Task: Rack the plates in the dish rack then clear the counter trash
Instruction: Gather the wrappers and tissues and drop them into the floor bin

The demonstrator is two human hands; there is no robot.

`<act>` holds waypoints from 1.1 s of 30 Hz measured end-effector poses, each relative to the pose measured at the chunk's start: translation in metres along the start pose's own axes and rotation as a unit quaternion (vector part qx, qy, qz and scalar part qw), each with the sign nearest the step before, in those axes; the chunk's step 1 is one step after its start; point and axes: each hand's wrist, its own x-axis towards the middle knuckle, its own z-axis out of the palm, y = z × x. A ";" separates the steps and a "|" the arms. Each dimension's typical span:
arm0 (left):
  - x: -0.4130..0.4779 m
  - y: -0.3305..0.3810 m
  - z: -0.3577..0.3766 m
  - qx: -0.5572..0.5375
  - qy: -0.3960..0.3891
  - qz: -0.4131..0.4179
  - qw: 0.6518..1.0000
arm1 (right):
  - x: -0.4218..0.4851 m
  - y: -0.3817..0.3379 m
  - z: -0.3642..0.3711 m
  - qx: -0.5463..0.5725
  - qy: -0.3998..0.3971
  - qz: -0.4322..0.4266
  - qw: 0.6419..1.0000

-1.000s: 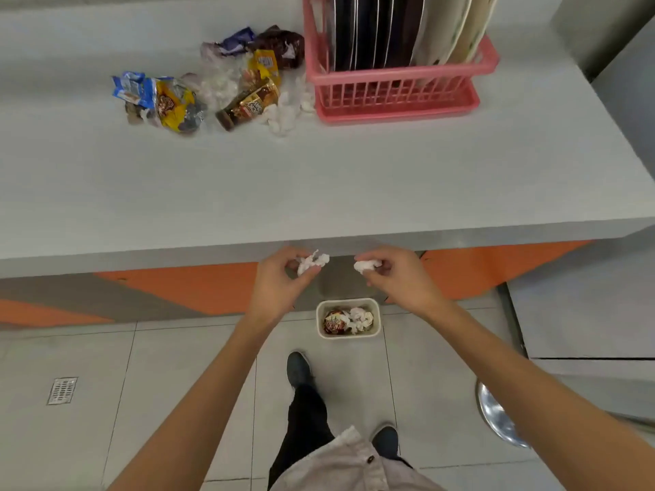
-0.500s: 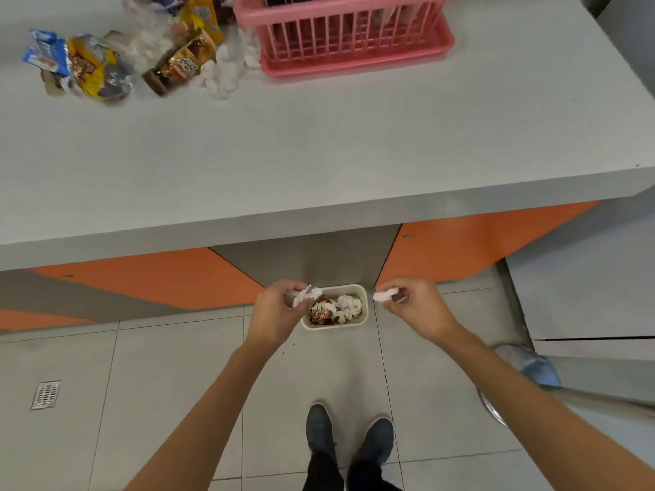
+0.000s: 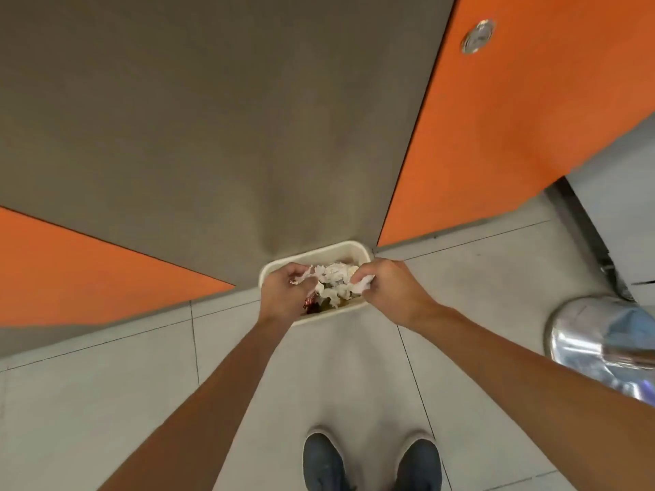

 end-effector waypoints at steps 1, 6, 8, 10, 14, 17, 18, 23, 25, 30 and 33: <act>0.015 -0.013 0.006 0.010 -0.001 0.007 1.000 | 0.012 0.007 0.009 -0.005 0.003 -0.006 1.000; 0.053 -0.069 0.026 0.068 -0.007 0.019 0.997 | 0.045 0.043 0.051 -0.019 0.002 0.006 1.000; 0.063 -0.082 0.033 0.079 -0.004 0.024 0.997 | 0.053 0.054 0.058 -0.012 -0.001 0.026 1.000; 0.068 -0.086 0.039 0.104 -0.007 0.043 0.994 | 0.056 0.057 0.056 0.016 -0.008 0.047 0.999; 0.063 -0.081 0.041 0.202 -0.038 0.083 0.975 | 0.043 0.052 0.042 0.055 -0.078 0.076 0.992; 0.045 -0.070 0.032 0.146 -0.040 0.042 0.988 | 0.026 0.049 0.029 0.057 -0.099 0.096 0.989; 0.034 -0.063 0.028 0.125 -0.044 0.043 0.990 | 0.019 0.046 0.025 0.052 -0.100 0.096 0.989; -0.041 -0.009 0.005 -0.002 -0.044 0.030 0.999 | -0.024 0.013 0.002 0.106 -0.056 0.094 0.988; -0.069 0.022 -0.010 -0.040 -0.025 0.040 0.998 | -0.043 -0.016 -0.017 0.172 -0.017 0.081 0.982; -0.150 0.109 -0.044 -0.075 -0.025 0.070 0.994 | -0.109 -0.097 -0.076 0.218 0.025 0.009 0.976; -0.205 0.146 -0.069 -0.065 -0.040 0.091 0.993 | -0.154 -0.143 -0.099 0.209 0.028 -0.029 0.977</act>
